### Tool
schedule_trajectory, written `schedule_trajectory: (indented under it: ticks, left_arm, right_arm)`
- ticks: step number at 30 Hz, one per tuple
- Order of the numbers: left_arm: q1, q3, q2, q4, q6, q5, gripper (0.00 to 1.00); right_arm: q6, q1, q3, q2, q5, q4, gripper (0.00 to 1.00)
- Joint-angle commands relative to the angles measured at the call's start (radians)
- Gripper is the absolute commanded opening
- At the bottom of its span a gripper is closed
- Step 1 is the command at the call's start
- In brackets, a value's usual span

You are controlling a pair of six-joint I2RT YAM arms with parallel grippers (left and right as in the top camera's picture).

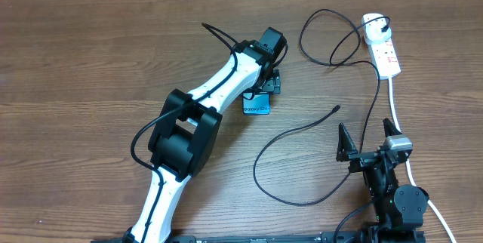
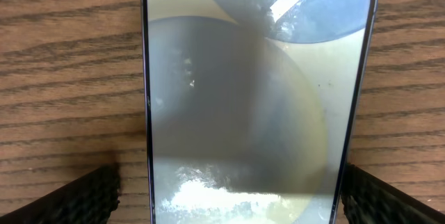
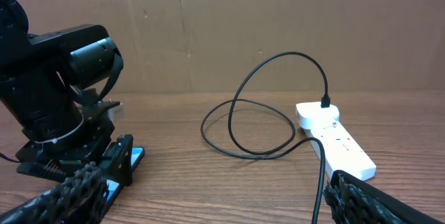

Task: Plug charger to phone and switch on socket
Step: 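Close the left gripper on the phone's bottom edge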

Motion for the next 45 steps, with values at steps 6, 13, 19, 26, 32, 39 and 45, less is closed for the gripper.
schedule_trajectory:
  ticks: [6, 13, 19, 26, 32, 39, 45]
  left_arm:
    - [-0.006, -0.032, 0.016, 0.0, 0.016, 0.007, 0.97]
    - [-0.006, -0.032, 0.016, 0.001, 0.016, 0.01, 0.97]
    - [-0.006, -0.032, 0.016, 0.003, 0.016, 0.036, 0.99]
    - [-0.006, -0.032, 0.016, 0.005, 0.016, 0.036, 0.95]
    - [-0.006, -0.032, 0.016, 0.005, 0.016, 0.036, 0.9]
    - [-0.006, -0.032, 0.016, 0.005, 0.016, 0.036, 0.84]
    - [-0.006, -0.032, 0.016, 0.004, 0.016, 0.036, 0.79]
  right_arm:
    - [-0.004, 0.005, -0.01, -0.007, 0.01, 0.003, 1.0]
    - [-0.004, 0.005, -0.01, -0.007, 0.01, 0.003, 1.0]
    - [-0.004, 0.005, -0.01, -0.007, 0.01, 0.003, 1.0]
    - [-0.004, 0.005, -0.01, -0.007, 0.01, 0.003, 1.0]
    - [-0.004, 0.005, -0.01, -0.007, 0.01, 0.003, 1.0]
    - [-0.004, 0.005, -0.01, -0.007, 0.01, 0.003, 1.0]
    - [-0.004, 0.005, -0.01, -0.007, 0.01, 0.003, 1.0]
